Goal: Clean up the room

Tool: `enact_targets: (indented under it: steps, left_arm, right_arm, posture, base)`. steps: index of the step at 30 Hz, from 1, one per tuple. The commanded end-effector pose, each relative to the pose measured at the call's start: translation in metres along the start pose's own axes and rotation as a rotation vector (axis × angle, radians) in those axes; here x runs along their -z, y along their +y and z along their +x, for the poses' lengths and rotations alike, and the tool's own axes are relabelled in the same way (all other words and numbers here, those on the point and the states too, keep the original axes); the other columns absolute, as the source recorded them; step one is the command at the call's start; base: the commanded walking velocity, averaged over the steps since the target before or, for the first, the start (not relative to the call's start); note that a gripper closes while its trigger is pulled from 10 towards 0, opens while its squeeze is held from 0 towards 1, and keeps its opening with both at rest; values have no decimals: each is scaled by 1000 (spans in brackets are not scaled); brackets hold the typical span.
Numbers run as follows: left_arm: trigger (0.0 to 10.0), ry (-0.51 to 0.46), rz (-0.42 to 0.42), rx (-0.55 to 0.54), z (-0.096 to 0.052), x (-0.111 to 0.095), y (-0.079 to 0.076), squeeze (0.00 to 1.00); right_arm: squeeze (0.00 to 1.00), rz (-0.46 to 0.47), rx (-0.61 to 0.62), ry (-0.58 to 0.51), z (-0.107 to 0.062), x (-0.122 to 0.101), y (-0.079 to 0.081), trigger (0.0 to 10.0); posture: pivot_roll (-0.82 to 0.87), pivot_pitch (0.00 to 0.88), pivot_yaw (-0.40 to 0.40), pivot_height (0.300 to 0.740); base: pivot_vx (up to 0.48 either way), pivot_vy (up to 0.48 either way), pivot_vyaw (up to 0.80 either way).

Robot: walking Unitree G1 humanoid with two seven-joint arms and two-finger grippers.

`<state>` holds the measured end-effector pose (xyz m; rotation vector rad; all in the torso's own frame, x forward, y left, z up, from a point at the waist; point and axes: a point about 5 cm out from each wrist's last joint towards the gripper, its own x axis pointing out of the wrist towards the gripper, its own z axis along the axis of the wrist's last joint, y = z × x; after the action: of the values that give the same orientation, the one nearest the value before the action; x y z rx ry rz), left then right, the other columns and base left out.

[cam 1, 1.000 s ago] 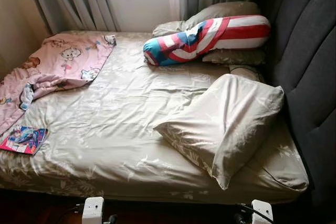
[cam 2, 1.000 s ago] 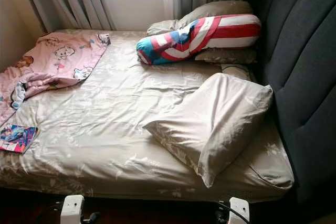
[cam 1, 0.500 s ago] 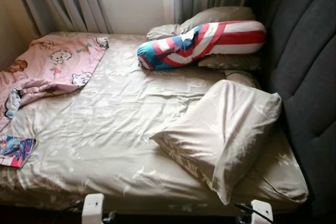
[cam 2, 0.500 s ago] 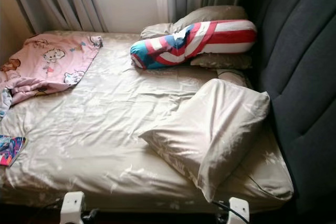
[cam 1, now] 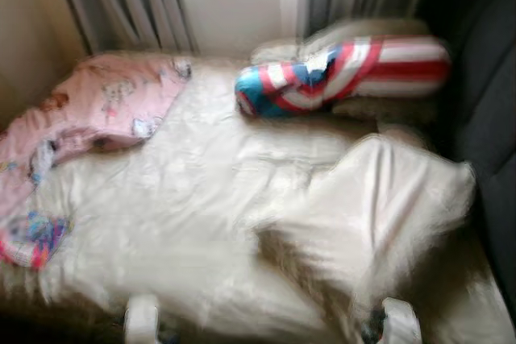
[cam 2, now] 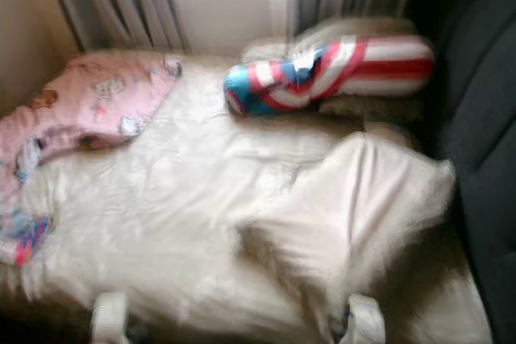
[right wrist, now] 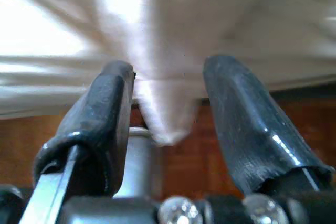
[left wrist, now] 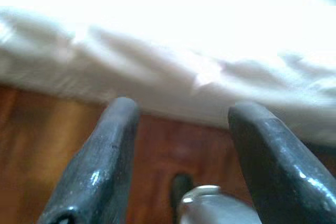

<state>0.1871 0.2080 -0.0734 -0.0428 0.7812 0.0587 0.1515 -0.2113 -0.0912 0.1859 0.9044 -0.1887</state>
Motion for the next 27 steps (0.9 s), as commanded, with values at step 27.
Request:
enact_targets:
  steps: [27]
  left_arm:
    - [10000,-230,-12,-42,1,-48,27,0]
  right_arm:
    - [0,54,-83,-246,4,-35,26,10000]
  posture:
    - [71,65,15,740]
  base:
    - [9,0,-243]
